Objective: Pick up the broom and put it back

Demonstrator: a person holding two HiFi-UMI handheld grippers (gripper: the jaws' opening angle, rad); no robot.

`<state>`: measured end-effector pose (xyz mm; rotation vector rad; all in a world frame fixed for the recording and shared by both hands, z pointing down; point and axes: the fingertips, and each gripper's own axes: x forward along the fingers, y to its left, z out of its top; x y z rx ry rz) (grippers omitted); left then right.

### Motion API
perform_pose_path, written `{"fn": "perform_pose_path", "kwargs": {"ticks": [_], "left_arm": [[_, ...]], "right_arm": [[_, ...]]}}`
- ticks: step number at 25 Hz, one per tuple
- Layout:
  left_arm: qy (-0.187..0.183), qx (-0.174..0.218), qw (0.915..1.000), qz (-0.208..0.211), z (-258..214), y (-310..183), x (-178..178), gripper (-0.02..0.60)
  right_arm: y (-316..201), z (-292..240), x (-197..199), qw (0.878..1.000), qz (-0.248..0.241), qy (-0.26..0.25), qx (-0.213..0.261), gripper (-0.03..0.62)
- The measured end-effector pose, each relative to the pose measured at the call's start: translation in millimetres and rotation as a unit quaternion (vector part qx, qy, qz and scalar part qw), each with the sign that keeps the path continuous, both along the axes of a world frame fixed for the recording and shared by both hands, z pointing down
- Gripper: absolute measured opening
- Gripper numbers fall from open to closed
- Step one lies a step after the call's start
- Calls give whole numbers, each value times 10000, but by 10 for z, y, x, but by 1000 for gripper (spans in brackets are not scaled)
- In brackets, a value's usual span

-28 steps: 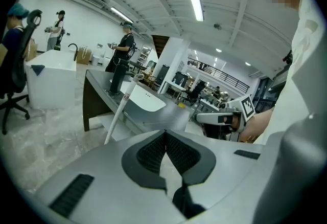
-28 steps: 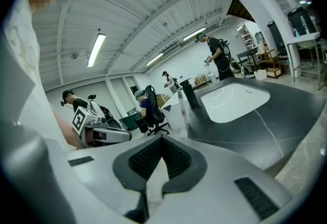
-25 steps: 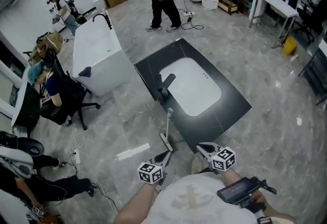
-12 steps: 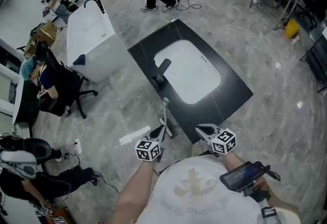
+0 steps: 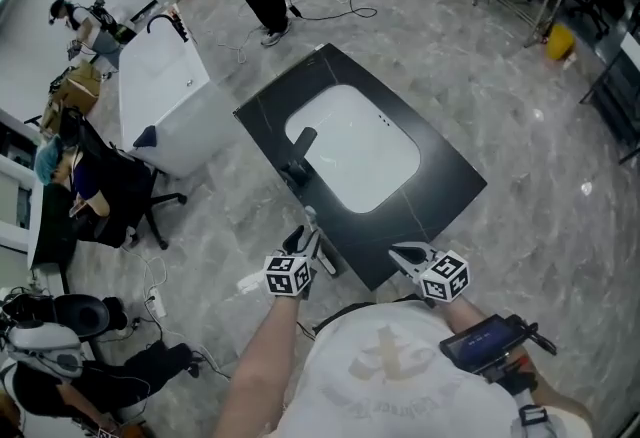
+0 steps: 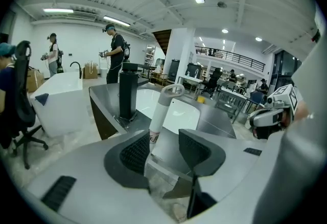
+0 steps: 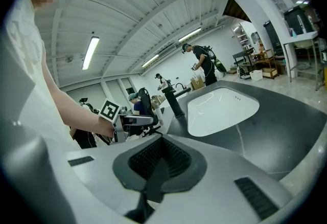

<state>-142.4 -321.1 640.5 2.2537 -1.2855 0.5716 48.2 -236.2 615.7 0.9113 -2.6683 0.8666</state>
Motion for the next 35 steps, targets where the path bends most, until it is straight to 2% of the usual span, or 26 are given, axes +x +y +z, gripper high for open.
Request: {"fn": "perform_pose_path", "kwargs": {"ticks": [3,9,11,14,21,35], "left_arm": [[-85,-60,9999,61,74,-144,11,223],[-435,-211,9983,337,190,-331,128,225],[-547,-195,9978,310,217,-355,125,210],[-677,-152,9974,185,223,-376,93,133],[-950,8,9954,136,184,-354,-102,121],[-1217,31,9923,-246,-45,210,-583,109]], "right_arm": [[-27,11,122,9999,145,25,-10,17],[-42,9,304,9995,320,40,-65,17],[-41,19,342,9993,360,37,-77,17],[-44,23,391,9992,381,47,-103,17],[-180,34,201,9999,142,-43,60,17],[-25,-89,-107,9993,-348,-124,-46,17]]}}
